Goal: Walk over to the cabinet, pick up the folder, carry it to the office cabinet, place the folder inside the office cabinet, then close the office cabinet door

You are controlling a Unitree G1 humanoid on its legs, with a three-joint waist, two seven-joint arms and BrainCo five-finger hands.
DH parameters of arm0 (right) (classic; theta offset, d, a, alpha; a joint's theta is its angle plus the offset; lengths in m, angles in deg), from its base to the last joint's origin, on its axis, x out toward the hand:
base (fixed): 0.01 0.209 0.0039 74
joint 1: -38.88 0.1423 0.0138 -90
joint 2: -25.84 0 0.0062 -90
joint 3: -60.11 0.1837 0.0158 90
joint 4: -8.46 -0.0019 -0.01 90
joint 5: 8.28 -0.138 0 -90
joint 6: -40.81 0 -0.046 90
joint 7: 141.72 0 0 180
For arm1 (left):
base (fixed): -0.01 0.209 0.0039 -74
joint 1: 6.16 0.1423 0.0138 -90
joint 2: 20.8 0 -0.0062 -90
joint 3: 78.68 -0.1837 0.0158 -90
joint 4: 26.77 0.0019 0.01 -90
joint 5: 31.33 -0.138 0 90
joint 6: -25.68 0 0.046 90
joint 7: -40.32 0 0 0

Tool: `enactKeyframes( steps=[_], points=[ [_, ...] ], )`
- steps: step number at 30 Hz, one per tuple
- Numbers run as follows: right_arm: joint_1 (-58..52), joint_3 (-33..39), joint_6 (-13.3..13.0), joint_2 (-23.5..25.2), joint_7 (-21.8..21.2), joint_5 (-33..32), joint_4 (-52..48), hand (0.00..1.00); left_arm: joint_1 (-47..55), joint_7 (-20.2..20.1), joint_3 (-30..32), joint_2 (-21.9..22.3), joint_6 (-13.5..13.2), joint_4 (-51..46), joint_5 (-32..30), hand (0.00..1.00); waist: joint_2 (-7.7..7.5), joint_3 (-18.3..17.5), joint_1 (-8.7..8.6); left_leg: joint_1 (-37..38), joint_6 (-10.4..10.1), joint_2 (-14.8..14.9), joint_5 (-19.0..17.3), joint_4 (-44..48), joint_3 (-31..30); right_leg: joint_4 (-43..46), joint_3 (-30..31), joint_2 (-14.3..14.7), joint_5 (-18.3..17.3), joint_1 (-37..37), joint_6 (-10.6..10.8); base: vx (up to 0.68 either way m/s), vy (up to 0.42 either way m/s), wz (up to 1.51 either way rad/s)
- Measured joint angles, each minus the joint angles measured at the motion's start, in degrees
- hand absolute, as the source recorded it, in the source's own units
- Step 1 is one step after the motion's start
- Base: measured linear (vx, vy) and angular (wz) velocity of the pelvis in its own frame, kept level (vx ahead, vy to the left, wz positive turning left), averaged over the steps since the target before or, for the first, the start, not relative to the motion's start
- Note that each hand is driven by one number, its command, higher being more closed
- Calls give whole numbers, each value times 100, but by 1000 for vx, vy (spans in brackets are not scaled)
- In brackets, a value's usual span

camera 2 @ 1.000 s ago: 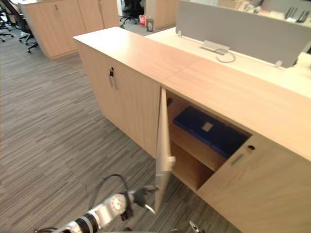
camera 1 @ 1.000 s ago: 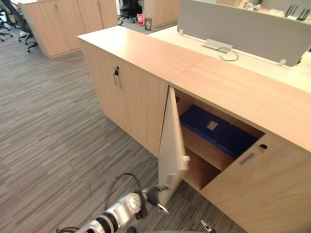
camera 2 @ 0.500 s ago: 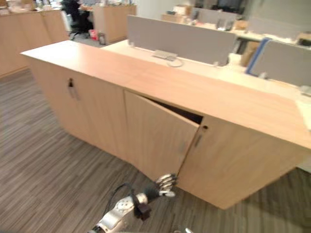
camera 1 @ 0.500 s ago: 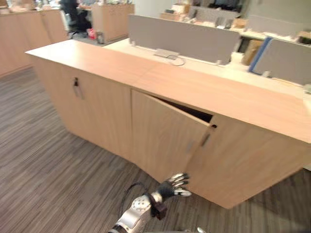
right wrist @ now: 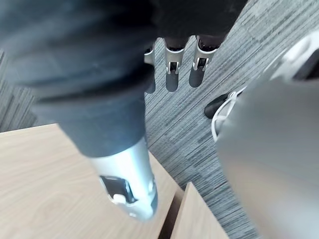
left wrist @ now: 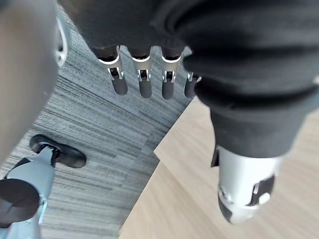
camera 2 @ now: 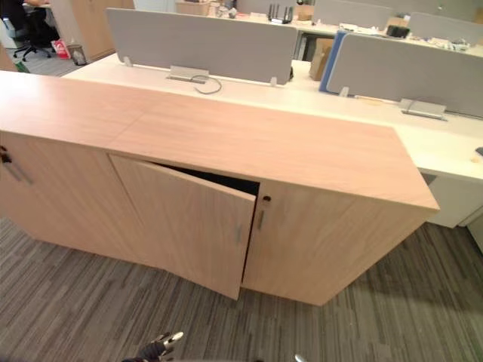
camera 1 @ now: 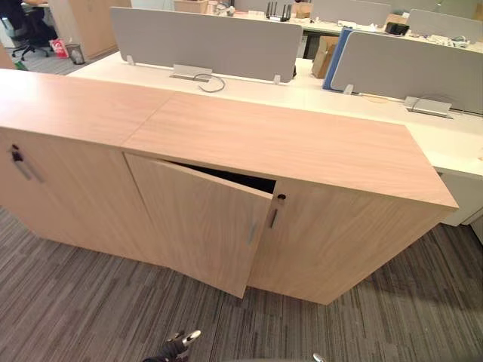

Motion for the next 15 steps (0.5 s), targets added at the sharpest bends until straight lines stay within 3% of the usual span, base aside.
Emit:
enactKeyframes(
  steps=[1,2,3,4,6,7,8,11,12,15],
  points=[
    [96,19,-32,-12,7,-72,3,0,3,65,256,109,-99,-116,159,0,-20,64,145,-285,-235,-273,-360,381,-784,12,171,-76,-40,116,-21,160,54,-69],
    [188,39,-79,-37,13,-141,16,0,10,117,415,200,-163,-190,305,0,19,156,246,-471,-323,-671,-721,401,-1368,23,368,-171,-86,216,-44,132,124,-74],
    [249,65,-89,-34,12,-153,33,0,34,160,464,225,-183,-188,355,0,40,181,272,-554,-324,-859,-837,299,-1614,23,453,-205,-93,256,-34,100,248,-85],
    [403,232,-94,4,12,-148,79,0,161,247,563,314,-220,-192,480,0,103,234,314,-699,-310,-1328,-986,-248,-2266,76,686,-281,-148,313,50,68,253,-72],
    [420,257,-128,-20,13,-153,99,0,256,304,717,417,-271,-233,629,0,169,240,345,-676,-391,-1855,-962,-1267,-3215,154,845,-317,-232,279,187,31,323,-66],
    [400,262,-171,-76,16,-150,111,0,363,324,813,502,-309,-254,729,0,282,227,420,-536,-435,-2052,-445,-1861,-3750,197,1043,-260,-283,273,308,74,352,-61],
    [329,254,-193,30,17,-148,103,0,460,383,953,438,-355,-289,796,0,116,149,395,-435,-252,-2157,-464,-2089,-3588,71,1170,-359,-274,324,363,112,269,-51],
    [159,74,-247,178,25,-152,29,0,442,454,1136,447,-426,-307,797,0,-159,56,367,-290,-84,-2505,-169,-2792,-3431,-46,1177,-748,-216,211,331,192,146,-5],
    [97,-21,-252,181,21,-153,8,0,455,459,1136,444,-427,-305,795,0,-174,27,356,-160,-79,-2590,-29,-3021,-3416,-80,1180,-835,-142,246,438,180,94,3],
    [32,-87,-255,177,15,-150,-7,0,478,463,1104,456,-429,-295,663,0,-194,-52,370,144,18,-2685,167,-3465,-3295,-130,1183,-939,-161,302,478,183,44,-3]
  ],
)
